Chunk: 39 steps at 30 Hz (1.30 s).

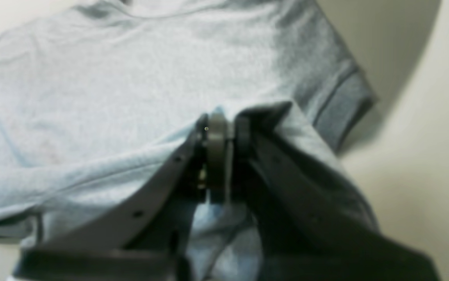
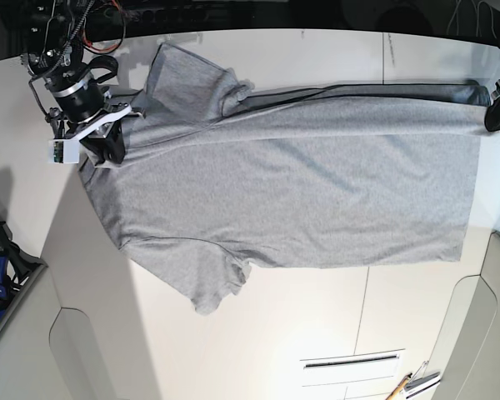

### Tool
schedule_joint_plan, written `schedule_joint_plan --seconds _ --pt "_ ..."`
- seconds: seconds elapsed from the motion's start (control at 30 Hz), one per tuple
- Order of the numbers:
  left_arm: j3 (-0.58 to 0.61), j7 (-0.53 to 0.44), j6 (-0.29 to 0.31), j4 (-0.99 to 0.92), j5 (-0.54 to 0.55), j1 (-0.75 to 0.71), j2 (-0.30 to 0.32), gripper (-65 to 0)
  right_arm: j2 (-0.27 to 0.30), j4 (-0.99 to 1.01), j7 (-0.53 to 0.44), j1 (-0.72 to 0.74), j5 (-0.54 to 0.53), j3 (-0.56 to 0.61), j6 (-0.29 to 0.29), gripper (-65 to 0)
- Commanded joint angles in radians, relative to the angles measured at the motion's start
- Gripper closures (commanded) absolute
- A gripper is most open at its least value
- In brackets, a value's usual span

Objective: Fold the T-shirt properly
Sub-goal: 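Lift both corners and fold the shirt lengthwise over itself, then release the shirt and reposition the right gripper near the sleeve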

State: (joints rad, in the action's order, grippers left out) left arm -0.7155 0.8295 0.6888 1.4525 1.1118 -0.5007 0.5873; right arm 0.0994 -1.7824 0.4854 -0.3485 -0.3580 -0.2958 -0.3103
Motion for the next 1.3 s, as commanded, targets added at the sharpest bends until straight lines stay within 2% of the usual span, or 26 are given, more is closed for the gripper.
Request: schedule_joint_plan --seconds 0.0,0.23,0.27,0.3,0.37,0.43,0.47,0.63,0.73,0.83,1.0,1.2,1.27 --pt "-0.012 -0.022 0.003 0.011 0.007 0.002 0.025 0.0 0.005 -0.001 -0.026 0.010 -0.005 -0.003 0.000 0.0" --pt "-0.012 -0.044 0.004 0.011 -0.003 0.003 0.032 0.0 0.006 0.035 -0.026 0.027 -0.005 -0.003 -0.001 0.0" --pt "-0.012 -0.044 0.005 0.011 -0.003 0.006 0.037 -3.7 0.006 0.035 -0.026 0.027 -0.005 -0.003 -0.001 0.0" --pt "-0.012 -0.043 0.009 0.011 -0.003 0.009 0.044 -10.8 0.006 0.035 -0.026 0.027 -0.006 -0.003 -0.002 -4.8" --pt "-0.012 -0.036 0.009 0.011 -0.003 0.016 0.059 -21.9 0.006 0.033 -0.018 0.027 -0.008 -0.003 -0.002 -18.3" --pt "-0.012 -0.036 0.009 0.011 -0.003 0.016 0.078 -25.4 0.011 0.023 0.013 0.026 -0.008 -0.003 -0.029 -28.3" --pt "-0.013 -0.036 0.009 0.011 -0.003 0.016 0.085 -25.4 0.016 0.012 0.034 0.025 -0.008 -0.003 -0.039 -29.5" --pt "-0.020 -0.013 0.009 0.012 -0.002 0.016 0.103 -25.4 0.019 -0.118 0.126 -0.027 -0.027 -0.031 -0.056 -29.5" --pt "-0.045 0.005 0.009 0.012 -0.002 0.016 0.103 -25.4 0.019 -0.207 0.184 -0.095 -0.072 -0.058 -0.056 -29.5" --pt "-0.095 0.008 0.009 0.013 -0.002 0.016 0.103 -25.4 0.019 -0.251 0.201 -0.193 -0.110 -0.071 -0.056 -29.5" --pt "-0.178 0.021 0.009 0.013 0.042 0.016 0.117 -25.4 -0.013 -0.203 0.200 -0.308 -0.192 -0.071 -0.056 -29.5" --pt "-0.190 0.036 0.009 0.013 0.066 0.016 0.125 -25.4 -0.034 -0.069 0.222 -0.309 -0.295 -0.063 -0.089 -29.5" --pt "-0.190 0.035 0.009 0.013 0.066 0.016 0.125 -25.4 -0.034 -0.041 0.230 -0.309 -0.297 -0.046 -0.091 -29.5"
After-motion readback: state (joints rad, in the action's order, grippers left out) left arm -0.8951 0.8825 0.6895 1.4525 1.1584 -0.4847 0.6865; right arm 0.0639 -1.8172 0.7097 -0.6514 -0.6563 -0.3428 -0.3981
